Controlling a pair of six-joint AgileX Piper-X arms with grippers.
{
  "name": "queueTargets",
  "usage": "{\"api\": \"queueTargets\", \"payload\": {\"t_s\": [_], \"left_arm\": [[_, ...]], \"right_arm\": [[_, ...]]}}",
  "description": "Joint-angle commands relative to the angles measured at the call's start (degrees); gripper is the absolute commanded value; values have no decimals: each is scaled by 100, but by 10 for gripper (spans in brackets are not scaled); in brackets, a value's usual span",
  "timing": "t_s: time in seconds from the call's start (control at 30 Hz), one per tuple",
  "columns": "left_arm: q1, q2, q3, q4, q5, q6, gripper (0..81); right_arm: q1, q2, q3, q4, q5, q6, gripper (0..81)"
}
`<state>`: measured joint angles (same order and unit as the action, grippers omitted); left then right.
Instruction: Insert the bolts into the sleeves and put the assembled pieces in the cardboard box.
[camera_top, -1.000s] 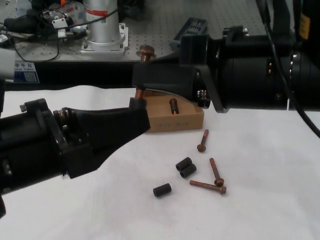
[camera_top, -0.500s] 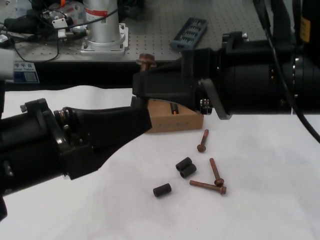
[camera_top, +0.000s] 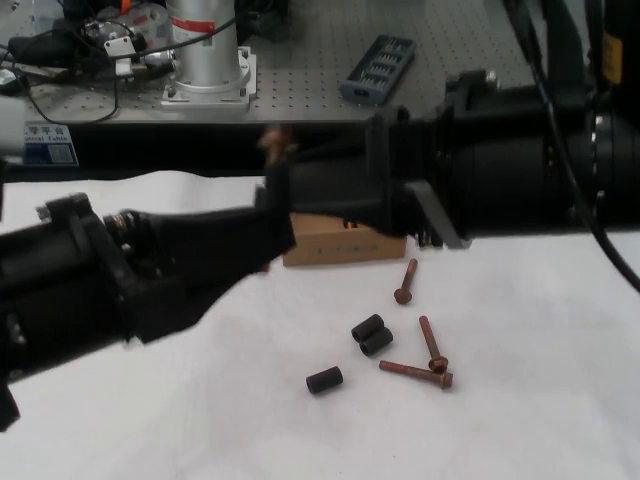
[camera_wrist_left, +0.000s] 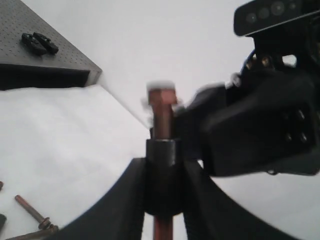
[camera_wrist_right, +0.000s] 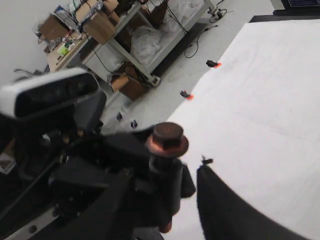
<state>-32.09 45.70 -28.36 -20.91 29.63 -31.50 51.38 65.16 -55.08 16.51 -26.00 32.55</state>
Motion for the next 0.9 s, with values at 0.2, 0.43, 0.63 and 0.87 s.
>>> {"api": "queueTargets", "payload": {"t_s": [0.2, 0.43, 0.63, 0.87], "left_arm": [[45, -40, -85, -317, -244, -45, 6], [63, 180, -85, -317, -504, 794, 6], [368, 1357, -485, -278, -224, 1146, 6], [813, 3542, -1768, -278, -35, 1416, 6]], "right_arm": [[12, -51, -285, 433, 57, -424, 379], [-256, -272, -350, 1397, 246, -1056, 379], [-796, -659, -350, 3062, 1044, -1950, 379], [-1386, -908, -350, 4226, 1708, -2578, 298]]}}
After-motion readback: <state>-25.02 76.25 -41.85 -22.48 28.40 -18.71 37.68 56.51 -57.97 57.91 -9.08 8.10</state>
